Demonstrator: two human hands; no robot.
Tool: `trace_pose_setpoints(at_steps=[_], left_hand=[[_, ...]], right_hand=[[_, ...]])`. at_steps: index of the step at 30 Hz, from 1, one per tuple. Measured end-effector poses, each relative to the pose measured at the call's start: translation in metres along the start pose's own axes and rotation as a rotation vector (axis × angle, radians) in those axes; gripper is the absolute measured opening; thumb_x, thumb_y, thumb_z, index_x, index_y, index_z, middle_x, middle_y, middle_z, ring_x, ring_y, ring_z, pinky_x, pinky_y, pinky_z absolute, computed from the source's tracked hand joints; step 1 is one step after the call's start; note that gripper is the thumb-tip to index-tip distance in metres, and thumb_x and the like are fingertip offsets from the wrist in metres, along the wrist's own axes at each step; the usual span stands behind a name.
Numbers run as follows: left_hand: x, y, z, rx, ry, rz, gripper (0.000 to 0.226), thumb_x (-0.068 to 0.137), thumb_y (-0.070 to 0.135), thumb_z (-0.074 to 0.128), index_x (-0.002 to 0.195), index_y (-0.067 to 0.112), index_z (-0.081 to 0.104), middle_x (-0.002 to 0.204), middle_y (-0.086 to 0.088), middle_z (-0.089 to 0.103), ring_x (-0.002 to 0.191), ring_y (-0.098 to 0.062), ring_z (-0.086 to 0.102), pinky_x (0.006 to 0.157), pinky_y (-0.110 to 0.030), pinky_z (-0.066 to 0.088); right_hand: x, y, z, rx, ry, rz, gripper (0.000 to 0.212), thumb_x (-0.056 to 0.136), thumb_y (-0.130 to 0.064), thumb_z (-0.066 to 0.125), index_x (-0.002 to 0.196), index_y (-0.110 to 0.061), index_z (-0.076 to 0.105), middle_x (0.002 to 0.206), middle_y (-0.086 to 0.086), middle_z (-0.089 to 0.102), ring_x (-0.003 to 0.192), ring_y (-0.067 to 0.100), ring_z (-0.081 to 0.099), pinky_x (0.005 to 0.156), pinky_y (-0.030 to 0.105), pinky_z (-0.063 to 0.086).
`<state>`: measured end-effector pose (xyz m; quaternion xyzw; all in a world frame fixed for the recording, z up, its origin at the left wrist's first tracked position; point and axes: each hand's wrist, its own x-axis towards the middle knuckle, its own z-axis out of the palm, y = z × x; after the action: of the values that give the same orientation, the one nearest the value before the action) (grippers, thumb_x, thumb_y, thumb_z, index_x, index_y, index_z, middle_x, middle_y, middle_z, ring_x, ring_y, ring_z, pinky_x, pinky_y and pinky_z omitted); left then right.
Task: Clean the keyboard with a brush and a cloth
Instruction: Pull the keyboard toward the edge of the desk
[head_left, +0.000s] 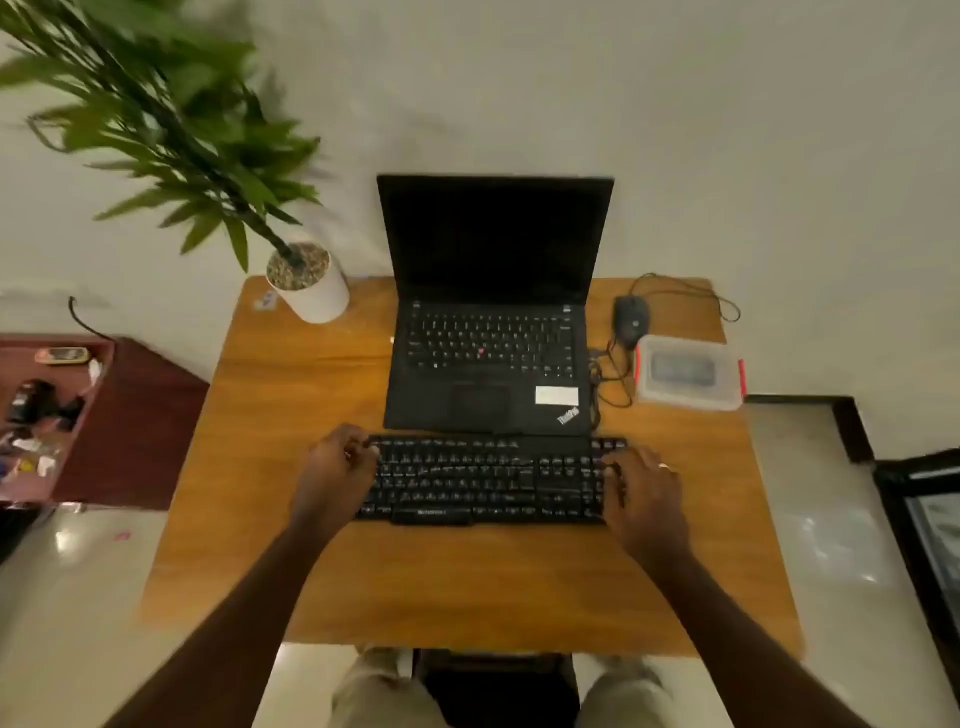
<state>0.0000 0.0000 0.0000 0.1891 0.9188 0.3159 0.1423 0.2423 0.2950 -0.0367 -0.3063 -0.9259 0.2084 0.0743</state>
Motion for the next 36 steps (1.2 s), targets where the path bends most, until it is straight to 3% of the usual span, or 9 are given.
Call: trace_pose_setpoints(at_steps=[3, 5, 9, 15, 18, 20, 26, 30, 36], left_hand=[[-0.006, -0.021, 0.026, -0.021, 0.048, -0.091, 0.025, 0.097, 0.022, 0.065, 0.118, 0.009, 0.060, 0.084, -0.004, 0.060, 0.071, -0.018, 0.057, 0.056, -0.027, 0.038], [-0.012, -0.039, 0.044, -0.017, 0.101, -0.115, 0.038, 0.096, 0.026, 0.066, 0.127, 0.007, 0.056, 0.094, -0.008, 0.059, 0.084, -0.026, 0.057, 0.067, -0.033, 0.042], [-0.022, -0.067, 0.078, -0.075, 0.267, -0.138, 0.056, 0.092, 0.045, 0.057, 0.132, 0.007, 0.052, 0.113, -0.018, 0.058, 0.101, -0.034, 0.055, 0.083, -0.042, 0.042], [-0.031, -0.084, 0.104, -0.064, 0.442, -0.118, 0.053, 0.094, 0.040, 0.047, 0.133, 0.005, 0.053, 0.118, -0.027, 0.054, 0.104, -0.039, 0.052, 0.087, -0.044, 0.040], [-0.032, -0.093, 0.110, -0.081, 0.455, -0.077, 0.052, 0.098, 0.039, 0.043, 0.131, 0.001, 0.057, 0.117, -0.029, 0.054, 0.104, -0.039, 0.052, 0.087, -0.039, 0.039], [-0.033, -0.096, 0.111, -0.070, 0.467, -0.063, 0.054, 0.099, 0.041, 0.041, 0.129, 0.001, 0.060, 0.115, -0.029, 0.054, 0.104, -0.041, 0.053, 0.089, -0.044, 0.042], [-0.028, -0.108, 0.117, -0.077, 0.522, -0.025, 0.053, 0.097, 0.041, 0.044, 0.118, -0.002, 0.068, 0.104, -0.022, 0.057, 0.099, -0.040, 0.055, 0.091, -0.049, 0.043], [-0.028, -0.115, 0.119, -0.098, 0.537, 0.041, 0.038, 0.105, 0.027, 0.049, 0.117, -0.003, 0.068, 0.101, -0.021, 0.059, 0.096, -0.032, 0.052, 0.086, -0.043, 0.040], [-0.030, -0.120, 0.120, -0.042, 0.478, 0.055, 0.043, 0.103, 0.037, 0.047, 0.117, 0.001, 0.067, 0.109, -0.024, 0.057, 0.101, -0.037, 0.053, 0.087, -0.043, 0.042]], right_hand=[[-0.008, 0.021, 0.023, 0.019, 0.056, 0.071, 0.032, 0.097, -0.032, 0.043, 0.114, -0.012, 0.061, 0.117, 0.009, 0.058, 0.107, 0.026, 0.054, 0.088, 0.044, 0.045], [-0.012, 0.033, 0.039, 0.041, 0.085, 0.102, 0.036, 0.098, -0.034, 0.042, 0.118, -0.009, 0.059, 0.119, 0.010, 0.057, 0.110, 0.026, 0.051, 0.089, 0.043, 0.044], [-0.016, 0.047, 0.073, 0.250, 0.221, 0.221, 0.032, 0.101, -0.032, 0.042, 0.121, -0.010, 0.054, 0.119, 0.008, 0.053, 0.110, 0.022, 0.048, 0.093, 0.044, 0.046], [-0.026, 0.054, 0.100, 0.267, 0.359, 0.192, 0.035, 0.100, -0.021, 0.042, 0.127, -0.003, 0.056, 0.120, 0.011, 0.058, 0.112, 0.021, 0.051, 0.098, 0.032, 0.041], [-0.028, 0.056, 0.106, 0.227, 0.389, 0.158, 0.037, 0.102, -0.023, 0.041, 0.129, -0.002, 0.056, 0.123, 0.011, 0.057, 0.115, 0.024, 0.052, 0.100, 0.042, 0.044], [-0.029, 0.057, 0.108, 0.220, 0.380, 0.154, 0.041, 0.103, -0.028, 0.038, 0.133, -0.005, 0.054, 0.126, 0.009, 0.055, 0.117, 0.024, 0.051, 0.101, 0.045, 0.044], [-0.028, 0.062, 0.111, 0.158, 0.386, 0.164, 0.050, 0.102, -0.039, 0.033, 0.137, -0.009, 0.054, 0.126, 0.009, 0.057, 0.118, 0.023, 0.050, 0.101, 0.036, 0.038], [-0.028, 0.063, 0.112, 0.184, 0.420, 0.152, 0.039, 0.105, -0.030, 0.041, 0.132, -0.008, 0.058, 0.123, 0.012, 0.061, 0.117, 0.027, 0.052, 0.104, 0.043, 0.039], [-0.032, 0.056, 0.108, 0.201, 0.419, 0.183, 0.037, 0.106, -0.026, 0.041, 0.134, -0.008, 0.058, 0.128, 0.013, 0.058, 0.122, 0.029, 0.049, 0.107, 0.041, 0.036]])
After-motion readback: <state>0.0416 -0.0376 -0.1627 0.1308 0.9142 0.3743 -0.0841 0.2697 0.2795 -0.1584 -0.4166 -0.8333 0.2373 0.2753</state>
